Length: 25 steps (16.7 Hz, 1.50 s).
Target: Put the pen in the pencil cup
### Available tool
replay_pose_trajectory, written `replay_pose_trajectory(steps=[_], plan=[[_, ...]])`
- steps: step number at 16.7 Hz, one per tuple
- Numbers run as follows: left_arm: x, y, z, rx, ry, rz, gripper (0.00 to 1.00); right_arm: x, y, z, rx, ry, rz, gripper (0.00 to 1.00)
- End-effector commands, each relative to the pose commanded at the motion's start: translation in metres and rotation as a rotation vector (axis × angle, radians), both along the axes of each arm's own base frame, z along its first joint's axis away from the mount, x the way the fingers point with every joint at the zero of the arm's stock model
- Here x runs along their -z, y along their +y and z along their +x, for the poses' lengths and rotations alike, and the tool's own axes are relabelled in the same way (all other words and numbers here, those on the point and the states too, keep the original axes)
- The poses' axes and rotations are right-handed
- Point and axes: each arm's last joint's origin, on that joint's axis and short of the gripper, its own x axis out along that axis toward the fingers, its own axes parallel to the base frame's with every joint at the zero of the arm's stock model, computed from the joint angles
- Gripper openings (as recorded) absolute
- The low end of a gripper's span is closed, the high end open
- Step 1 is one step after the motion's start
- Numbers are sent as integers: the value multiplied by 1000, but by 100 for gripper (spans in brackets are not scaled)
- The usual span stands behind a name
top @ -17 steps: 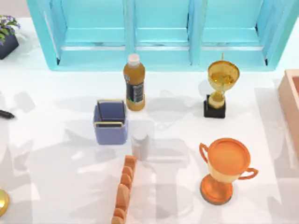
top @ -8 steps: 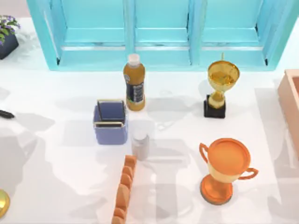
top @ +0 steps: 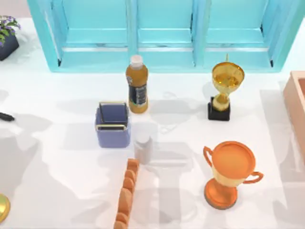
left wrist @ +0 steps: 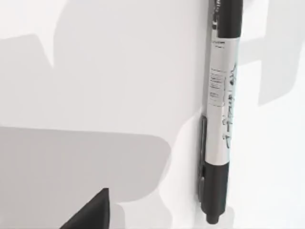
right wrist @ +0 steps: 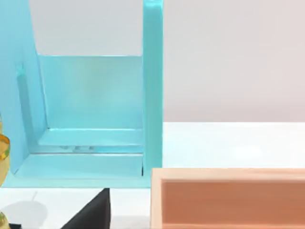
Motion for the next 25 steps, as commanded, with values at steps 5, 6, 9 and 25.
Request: replay_pose_trajectory(steps=[5, 6, 9, 25], plan=[[39, -6, 30, -5, 1, -2, 100, 0, 0, 0, 0, 0, 0, 100], [52, -8, 37, -5, 3, -3, 100, 0, 0, 0, 0, 0, 0, 100], [79, -17, 50, -5, 1, -2, 100, 0, 0, 0, 0, 0, 0, 100], [82, -18, 52, -4, 0, -2, 17, 0, 0, 0, 0, 0, 0, 100]])
